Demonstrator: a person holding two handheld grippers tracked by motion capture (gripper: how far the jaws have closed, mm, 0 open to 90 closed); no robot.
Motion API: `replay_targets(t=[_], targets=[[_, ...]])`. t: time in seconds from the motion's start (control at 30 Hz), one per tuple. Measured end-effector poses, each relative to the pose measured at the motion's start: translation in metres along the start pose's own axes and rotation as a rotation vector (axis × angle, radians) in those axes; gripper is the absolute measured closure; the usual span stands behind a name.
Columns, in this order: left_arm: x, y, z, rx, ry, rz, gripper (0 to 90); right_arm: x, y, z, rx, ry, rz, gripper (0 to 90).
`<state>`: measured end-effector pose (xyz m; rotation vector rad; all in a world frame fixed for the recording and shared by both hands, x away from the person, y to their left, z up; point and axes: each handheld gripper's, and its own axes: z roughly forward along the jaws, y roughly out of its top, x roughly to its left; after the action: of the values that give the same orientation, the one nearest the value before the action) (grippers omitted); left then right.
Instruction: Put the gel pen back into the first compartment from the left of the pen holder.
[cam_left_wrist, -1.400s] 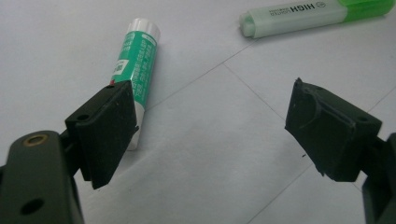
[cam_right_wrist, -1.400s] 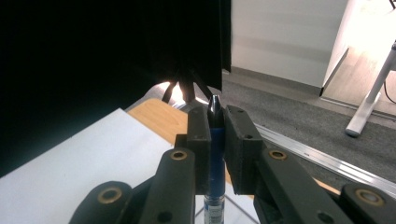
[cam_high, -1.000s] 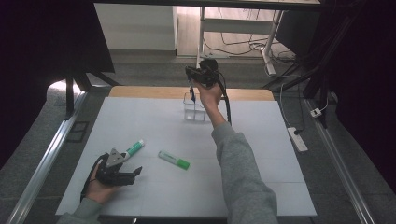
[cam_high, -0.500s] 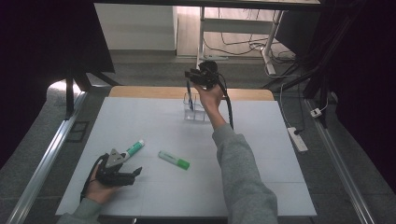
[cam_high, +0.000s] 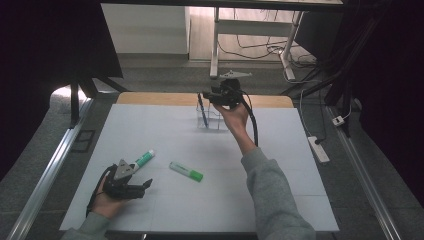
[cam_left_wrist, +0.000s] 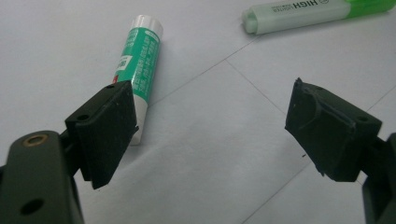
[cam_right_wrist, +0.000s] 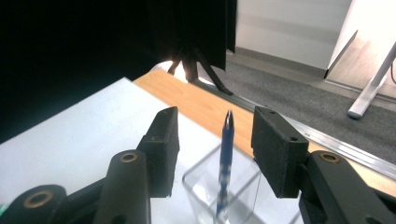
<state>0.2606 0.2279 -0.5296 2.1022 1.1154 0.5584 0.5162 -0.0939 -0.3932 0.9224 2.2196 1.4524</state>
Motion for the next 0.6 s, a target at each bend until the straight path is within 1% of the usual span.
replay_targets(t=[0.17,0.33,0.57,0.6], targets=[[0.0,0.0,0.0,0.002,0.003,0.0,16.0,0.002,-0.011,-0.016,0.018,0.012,-0.014,51.1],[0.0,0.0,0.0,0.003,0.005,0.003,16.0,0.006,-0.024,-0.031,0.039,0.024,-0.038,51.0],[0.0,0.0,0.0,0.005,0.006,0.003,16.0,0.011,-0.04,-0.048,0.058,0.049,-0.039,50.3],[0.0,0.0,0.0,0.006,0.006,0.002,16.0,0.012,-0.042,-0.05,0.062,0.05,-0.045,50.2]])
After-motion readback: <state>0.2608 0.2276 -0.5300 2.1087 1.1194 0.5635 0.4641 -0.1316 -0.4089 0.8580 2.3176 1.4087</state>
